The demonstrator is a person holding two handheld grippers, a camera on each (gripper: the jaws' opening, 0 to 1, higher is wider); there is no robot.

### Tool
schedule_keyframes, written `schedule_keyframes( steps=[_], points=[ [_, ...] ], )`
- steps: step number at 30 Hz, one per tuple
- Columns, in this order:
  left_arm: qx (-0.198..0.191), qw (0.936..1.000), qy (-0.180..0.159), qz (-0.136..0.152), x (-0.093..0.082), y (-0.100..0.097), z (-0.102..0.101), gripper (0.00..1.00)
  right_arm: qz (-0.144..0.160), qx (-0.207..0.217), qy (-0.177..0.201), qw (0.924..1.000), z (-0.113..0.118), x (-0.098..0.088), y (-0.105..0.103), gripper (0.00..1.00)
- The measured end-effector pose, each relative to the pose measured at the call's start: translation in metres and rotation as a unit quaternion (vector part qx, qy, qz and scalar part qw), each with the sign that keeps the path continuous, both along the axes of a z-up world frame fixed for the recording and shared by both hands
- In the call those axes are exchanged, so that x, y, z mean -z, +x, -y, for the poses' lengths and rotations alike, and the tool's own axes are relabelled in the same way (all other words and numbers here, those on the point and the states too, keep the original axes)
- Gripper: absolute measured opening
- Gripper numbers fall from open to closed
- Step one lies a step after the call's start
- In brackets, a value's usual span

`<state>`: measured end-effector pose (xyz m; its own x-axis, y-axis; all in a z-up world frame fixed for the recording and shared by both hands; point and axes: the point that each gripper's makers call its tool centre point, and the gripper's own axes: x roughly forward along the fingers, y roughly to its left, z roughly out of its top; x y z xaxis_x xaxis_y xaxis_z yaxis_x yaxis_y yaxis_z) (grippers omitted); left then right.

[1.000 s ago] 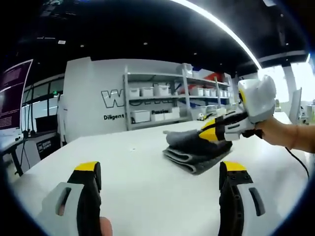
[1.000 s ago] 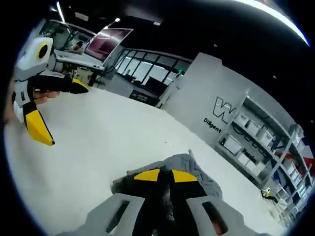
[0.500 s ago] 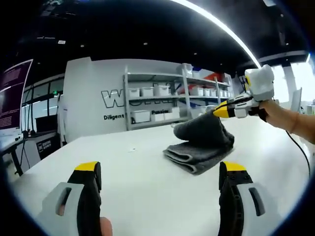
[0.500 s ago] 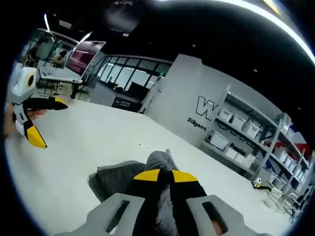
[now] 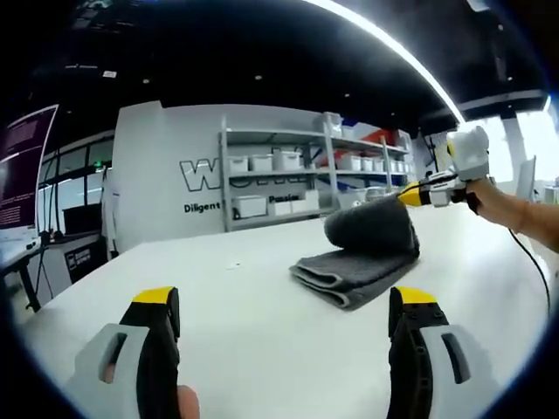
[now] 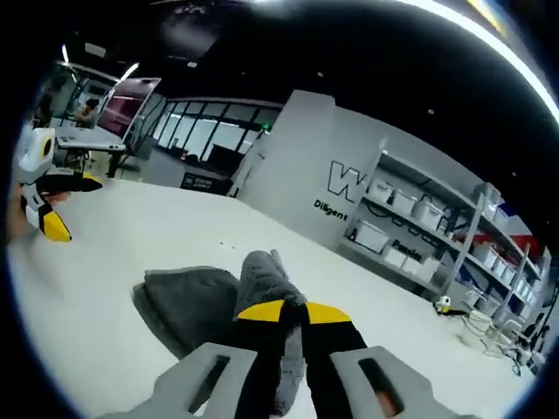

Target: Open the folded towel by lifting each exposed corner and separating the folded layers until the towel lies flat within the target outline without major curled edges

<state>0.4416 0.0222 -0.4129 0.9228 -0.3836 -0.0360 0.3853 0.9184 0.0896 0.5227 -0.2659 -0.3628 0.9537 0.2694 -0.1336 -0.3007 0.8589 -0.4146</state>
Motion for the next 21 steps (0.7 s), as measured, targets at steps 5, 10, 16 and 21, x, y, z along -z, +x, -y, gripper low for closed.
schedule_keyframes(
  steps=[5, 10, 16, 21],
  points=[
    [0.000, 1.0000, 0.003, -0.002, 0.002, 0.001, 0.000, 0.98, 0.001, 0.038, 0.020, 0.9991, 0.033, -0.003, 0.001, 0.03],
    [-0.002, 1.0000, 0.004, -0.005, 0.002, 0.002, -0.002, 0.98, 0.005, 0.077, 0.025, 0.9967, 0.065, 0.000, 0.002, 0.03],
    [0.000, 0.9999, 0.008, -0.006, 0.003, 0.002, -0.001, 0.98, -0.005, 0.119, 0.042, 0.9920, 0.104, 0.018, 0.003, 0.03],
    [-0.002, 0.9999, 0.008, -0.007, 0.003, 0.003, -0.002, 0.98, -0.015, 0.163, 0.022, 0.9862, 0.134, 0.038, 0.004, 0.02]
  ],
)
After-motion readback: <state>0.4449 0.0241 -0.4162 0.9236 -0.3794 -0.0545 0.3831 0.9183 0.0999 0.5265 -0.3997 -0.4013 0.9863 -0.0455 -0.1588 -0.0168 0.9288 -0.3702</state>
